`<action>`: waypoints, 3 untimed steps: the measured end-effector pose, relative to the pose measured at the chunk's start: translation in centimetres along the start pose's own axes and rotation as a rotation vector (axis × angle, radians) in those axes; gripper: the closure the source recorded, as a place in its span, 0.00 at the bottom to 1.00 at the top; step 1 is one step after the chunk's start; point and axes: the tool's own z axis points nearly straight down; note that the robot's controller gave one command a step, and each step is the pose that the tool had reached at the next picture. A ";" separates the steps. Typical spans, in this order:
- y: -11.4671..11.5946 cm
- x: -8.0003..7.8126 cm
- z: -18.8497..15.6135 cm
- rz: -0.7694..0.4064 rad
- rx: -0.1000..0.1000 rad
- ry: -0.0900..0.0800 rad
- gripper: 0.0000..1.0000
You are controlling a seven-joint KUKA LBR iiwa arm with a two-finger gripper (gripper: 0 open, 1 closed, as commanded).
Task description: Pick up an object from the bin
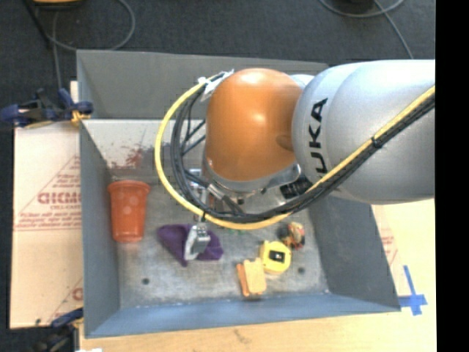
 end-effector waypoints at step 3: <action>-6.4 -0.9 16.4 0.108 -0.007 -0.004 1.00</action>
Offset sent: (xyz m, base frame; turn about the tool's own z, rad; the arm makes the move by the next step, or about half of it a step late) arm 0.0501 -0.0274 -0.1483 0.0155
